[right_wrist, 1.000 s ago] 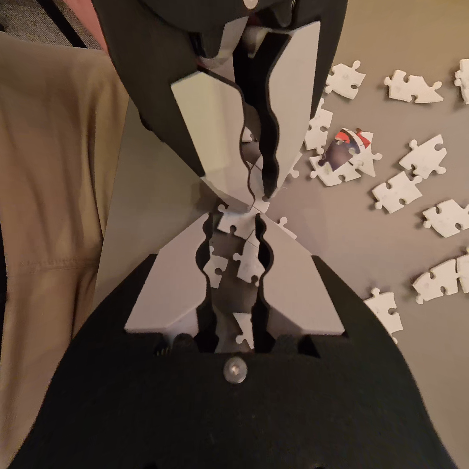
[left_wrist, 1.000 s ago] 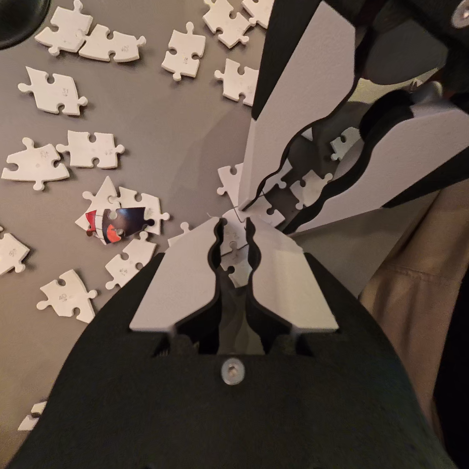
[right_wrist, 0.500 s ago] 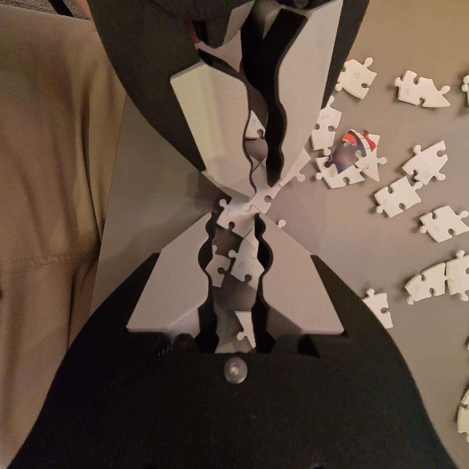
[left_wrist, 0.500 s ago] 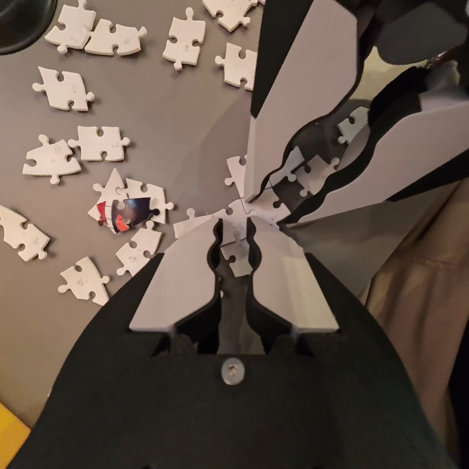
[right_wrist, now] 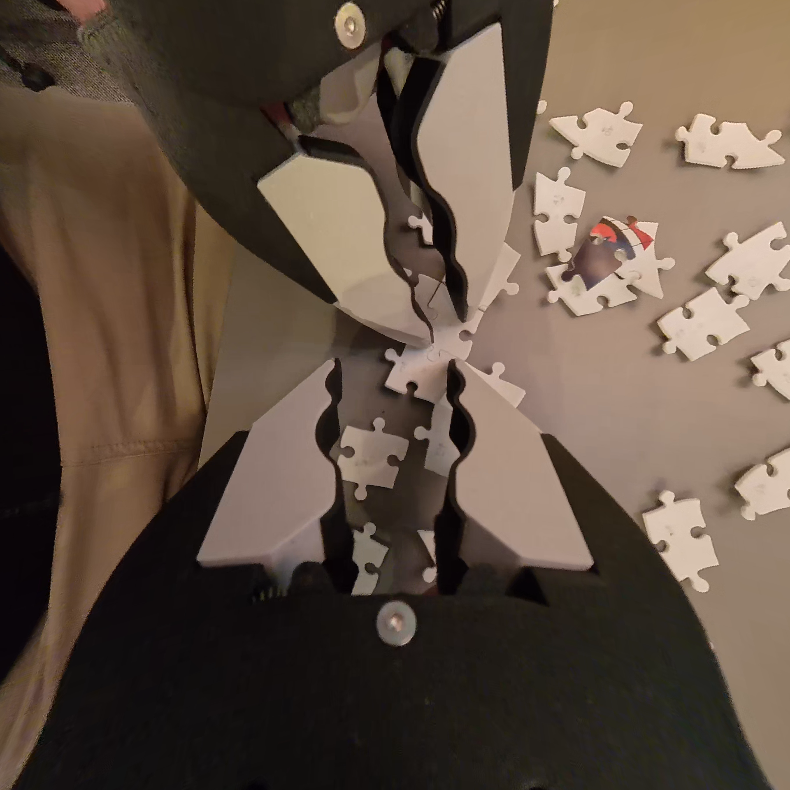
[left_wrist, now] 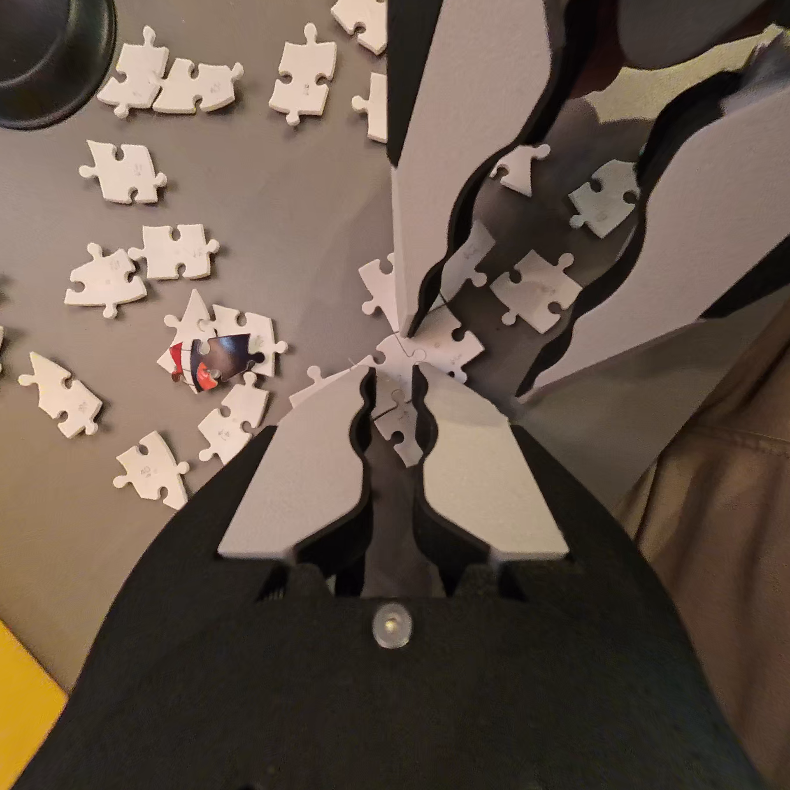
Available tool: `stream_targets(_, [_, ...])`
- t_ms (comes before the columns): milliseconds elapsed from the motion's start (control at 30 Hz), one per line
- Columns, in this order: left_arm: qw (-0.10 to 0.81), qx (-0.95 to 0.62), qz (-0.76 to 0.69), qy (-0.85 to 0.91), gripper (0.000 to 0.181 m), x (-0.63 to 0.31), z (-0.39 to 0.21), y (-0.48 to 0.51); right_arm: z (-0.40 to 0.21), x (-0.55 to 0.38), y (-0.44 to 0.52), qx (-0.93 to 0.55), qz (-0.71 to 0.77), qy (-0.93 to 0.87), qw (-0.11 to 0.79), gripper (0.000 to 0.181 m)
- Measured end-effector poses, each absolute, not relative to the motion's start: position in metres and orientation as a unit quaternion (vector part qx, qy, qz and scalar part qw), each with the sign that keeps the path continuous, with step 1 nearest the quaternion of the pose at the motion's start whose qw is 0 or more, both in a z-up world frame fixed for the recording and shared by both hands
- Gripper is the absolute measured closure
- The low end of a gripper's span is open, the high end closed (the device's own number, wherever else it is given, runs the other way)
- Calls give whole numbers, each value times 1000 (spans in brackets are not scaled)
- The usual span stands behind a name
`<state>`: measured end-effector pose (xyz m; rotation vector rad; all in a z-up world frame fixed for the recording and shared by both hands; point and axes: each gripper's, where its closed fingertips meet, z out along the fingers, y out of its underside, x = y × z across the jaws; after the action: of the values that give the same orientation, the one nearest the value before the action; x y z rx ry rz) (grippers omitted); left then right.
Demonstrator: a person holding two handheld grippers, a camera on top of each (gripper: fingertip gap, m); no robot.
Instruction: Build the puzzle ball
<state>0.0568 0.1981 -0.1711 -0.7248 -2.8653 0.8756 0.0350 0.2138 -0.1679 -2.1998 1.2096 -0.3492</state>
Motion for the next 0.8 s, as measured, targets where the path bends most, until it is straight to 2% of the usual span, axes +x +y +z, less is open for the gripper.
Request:
stream_targets(300, [32,-224,287,-931,169,56,-171,197,-163,34,211,-824,-135,459,303,130])
stream_targets(500, [54,-204,281,-936,157,57,-169,198,-128,26,190,-786,-170,492,334,127])
stream_targets(800, [60,-187,303,-933,154,68,-154,201,-126,6,175,-752,-173,539,338,125])
